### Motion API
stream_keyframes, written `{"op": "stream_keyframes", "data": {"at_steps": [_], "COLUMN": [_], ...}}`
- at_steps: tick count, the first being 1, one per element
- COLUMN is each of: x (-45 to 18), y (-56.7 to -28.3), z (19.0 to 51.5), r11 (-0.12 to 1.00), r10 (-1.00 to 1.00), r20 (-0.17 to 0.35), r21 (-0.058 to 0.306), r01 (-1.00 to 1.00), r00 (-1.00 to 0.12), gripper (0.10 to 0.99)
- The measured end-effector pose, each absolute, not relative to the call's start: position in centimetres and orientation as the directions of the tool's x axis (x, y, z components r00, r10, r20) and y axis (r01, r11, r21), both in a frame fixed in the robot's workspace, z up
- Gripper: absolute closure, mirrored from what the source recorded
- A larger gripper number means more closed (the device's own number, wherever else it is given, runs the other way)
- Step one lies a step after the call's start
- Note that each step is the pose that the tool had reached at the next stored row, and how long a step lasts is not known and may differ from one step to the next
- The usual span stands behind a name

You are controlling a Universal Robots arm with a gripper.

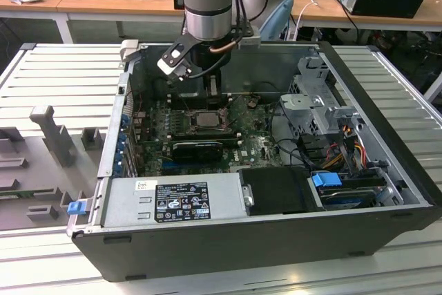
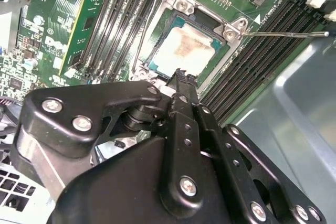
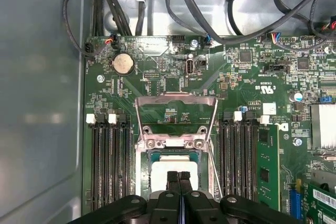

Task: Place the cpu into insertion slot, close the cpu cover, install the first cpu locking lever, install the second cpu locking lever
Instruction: 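Close the cpu cover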

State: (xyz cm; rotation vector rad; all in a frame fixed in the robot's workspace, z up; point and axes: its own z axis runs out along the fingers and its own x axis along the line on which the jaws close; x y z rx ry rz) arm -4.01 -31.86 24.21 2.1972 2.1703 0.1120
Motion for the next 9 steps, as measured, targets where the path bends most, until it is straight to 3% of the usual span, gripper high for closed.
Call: {"op": "stream_keyframes", "data": {"at_steps": [9], "x": [-3.97], "y": [-31.85], "z": [25.27], "r11": [-0.013], "r10": [1.000], "r20": [0.015], "r21": [0.087], "r01": [0.996], "r00": [0.012], "gripper": [0.980]}}
